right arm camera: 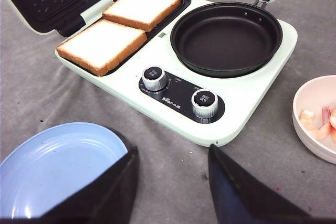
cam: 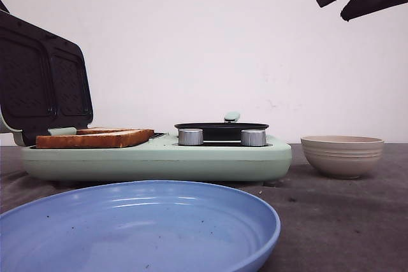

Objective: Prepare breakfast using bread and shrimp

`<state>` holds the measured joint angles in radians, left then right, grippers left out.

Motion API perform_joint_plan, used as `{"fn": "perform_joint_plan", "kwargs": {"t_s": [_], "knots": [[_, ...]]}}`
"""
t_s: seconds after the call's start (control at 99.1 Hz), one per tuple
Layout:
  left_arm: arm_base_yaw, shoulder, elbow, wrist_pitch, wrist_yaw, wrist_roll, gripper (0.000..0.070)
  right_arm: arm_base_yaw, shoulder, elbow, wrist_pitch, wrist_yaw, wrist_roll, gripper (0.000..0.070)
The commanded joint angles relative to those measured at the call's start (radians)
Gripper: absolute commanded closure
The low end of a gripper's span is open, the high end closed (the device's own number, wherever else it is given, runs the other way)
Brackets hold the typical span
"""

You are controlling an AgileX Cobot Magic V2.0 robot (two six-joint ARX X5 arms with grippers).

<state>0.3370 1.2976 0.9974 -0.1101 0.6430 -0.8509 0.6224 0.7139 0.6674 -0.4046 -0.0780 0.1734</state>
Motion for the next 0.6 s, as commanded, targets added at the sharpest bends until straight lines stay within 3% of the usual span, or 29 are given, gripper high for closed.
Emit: {"fn": "perform_joint_plan", "kwargs": {"t_s": [0.0, 0.283, 0.585], "knots": [[-0.001, 0.021, 0.013, 0.020, -0.007, -0.025, 0.0148, 0.008, 0.003, 0.008, 0.008, -0.001, 0.019, 0.0450], [-0.020, 0.058, 0.013, 0.044, -0.008, -0.045, 0.0152, 0.008, 0.003, 0.008, 0.008, -0.001, 0.029, 0.0450], [-0.031, 0.079, 0.013, 0.084, -0.021, -0.077, 0.0202, 0.008, 0.003, 0.008, 0.007, -0.001, 0.031, 0.0450]]}}
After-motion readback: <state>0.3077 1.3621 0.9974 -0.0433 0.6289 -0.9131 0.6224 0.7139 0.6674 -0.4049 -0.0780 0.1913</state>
